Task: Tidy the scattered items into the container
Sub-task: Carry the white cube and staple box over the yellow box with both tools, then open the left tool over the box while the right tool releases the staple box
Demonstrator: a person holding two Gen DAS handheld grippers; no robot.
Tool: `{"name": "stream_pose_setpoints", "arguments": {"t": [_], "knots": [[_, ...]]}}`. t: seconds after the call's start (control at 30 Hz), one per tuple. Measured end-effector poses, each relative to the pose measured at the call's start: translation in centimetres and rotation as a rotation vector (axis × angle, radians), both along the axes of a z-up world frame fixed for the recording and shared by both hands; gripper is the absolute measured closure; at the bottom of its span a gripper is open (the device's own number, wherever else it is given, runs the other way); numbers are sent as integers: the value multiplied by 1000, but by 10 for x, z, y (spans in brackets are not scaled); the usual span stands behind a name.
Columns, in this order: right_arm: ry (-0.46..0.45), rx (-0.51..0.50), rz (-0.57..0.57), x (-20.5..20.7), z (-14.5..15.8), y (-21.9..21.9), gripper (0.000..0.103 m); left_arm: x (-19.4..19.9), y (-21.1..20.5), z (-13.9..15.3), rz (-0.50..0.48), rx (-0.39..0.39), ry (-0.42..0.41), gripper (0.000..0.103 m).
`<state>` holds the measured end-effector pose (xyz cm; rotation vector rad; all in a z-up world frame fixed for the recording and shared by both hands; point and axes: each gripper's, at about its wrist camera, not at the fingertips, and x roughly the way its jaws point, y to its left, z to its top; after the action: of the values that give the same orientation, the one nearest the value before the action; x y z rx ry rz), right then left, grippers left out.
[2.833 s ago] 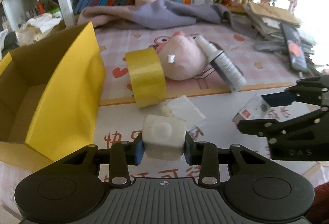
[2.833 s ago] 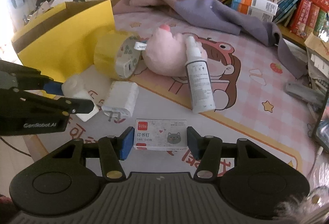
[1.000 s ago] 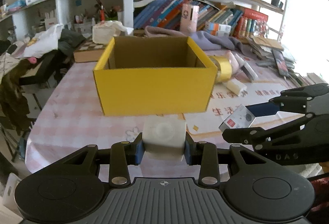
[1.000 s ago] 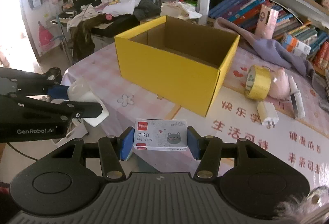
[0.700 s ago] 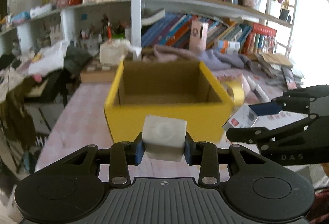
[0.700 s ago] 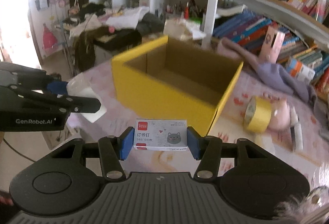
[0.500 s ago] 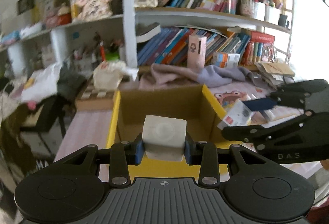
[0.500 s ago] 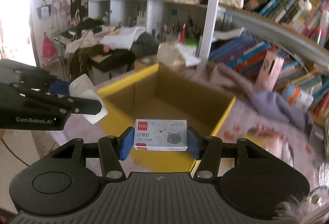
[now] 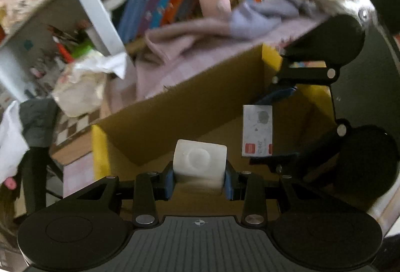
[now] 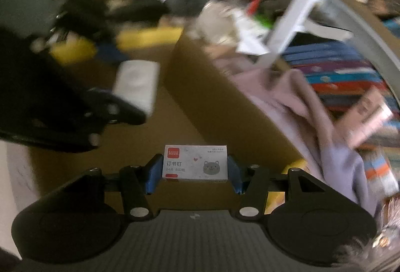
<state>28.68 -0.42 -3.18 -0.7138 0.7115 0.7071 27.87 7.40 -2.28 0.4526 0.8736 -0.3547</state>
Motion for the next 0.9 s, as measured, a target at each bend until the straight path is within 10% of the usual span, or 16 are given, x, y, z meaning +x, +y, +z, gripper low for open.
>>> {"name": "stream_pose_setpoints", "arguments": {"t": [0.43, 0.5, 0.9], "knots": [[30, -103, 118, 17, -20, 13, 50, 31, 5, -25, 38, 47, 109, 59], [26, -88, 114, 16, -19, 12, 40, 32, 5, -22, 53, 53, 86, 31], [-82, 71, 20, -14, 25, -6, 26, -16, 18, 36, 99, -7, -138, 19]]}}
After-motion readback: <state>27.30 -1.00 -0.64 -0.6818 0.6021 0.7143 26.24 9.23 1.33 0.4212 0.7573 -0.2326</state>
